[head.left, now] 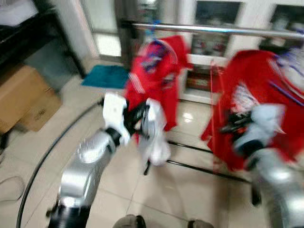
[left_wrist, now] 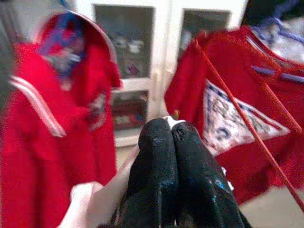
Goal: Hang hanger
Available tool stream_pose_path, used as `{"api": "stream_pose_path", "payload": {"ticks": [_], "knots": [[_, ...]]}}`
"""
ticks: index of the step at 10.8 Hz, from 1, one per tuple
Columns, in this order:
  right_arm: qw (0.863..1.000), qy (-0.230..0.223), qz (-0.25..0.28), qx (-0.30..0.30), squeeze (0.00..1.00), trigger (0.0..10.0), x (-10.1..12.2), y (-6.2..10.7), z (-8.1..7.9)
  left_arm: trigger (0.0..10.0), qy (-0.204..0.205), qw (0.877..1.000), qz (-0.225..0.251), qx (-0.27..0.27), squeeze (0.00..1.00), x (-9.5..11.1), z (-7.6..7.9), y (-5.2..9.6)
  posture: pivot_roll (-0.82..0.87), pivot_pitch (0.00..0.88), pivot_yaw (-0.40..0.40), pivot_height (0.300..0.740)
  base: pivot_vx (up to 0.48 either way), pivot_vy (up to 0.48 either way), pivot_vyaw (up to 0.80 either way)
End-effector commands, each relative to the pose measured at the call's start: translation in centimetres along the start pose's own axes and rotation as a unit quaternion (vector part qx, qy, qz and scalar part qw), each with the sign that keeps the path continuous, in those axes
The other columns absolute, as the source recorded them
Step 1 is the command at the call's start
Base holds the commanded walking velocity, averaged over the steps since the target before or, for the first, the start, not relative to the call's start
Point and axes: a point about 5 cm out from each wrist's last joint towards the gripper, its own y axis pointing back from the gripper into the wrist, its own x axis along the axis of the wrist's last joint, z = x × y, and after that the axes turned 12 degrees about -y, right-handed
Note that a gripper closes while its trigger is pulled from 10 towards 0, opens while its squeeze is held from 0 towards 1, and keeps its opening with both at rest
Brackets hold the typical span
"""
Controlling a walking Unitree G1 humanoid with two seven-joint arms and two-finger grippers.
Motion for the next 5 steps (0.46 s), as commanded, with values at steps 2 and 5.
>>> {"api": "stream_pose_path", "payload": {"ticks": [2,5], "knots": [[0.998,-0.015,0.033,-0.046,0.00,10.0,-0.6,0.2,1.0,10.0,-0.048,0.997,-0.020,0.057,0.00,0.5,-0.7,1.6,-0.12,0.080,0.120,0.740,0.000,0.000,-0.78],[0.997,-0.014,0.051,-0.058,0.00,10.0,0.1,0.4,1.2,10.0,-0.075,0.992,-0.045,0.089,0.00,0.0,-1.0,2.1,-0.13,0.044,0.090,0.740,0.000,0.000,-0.79]]}}
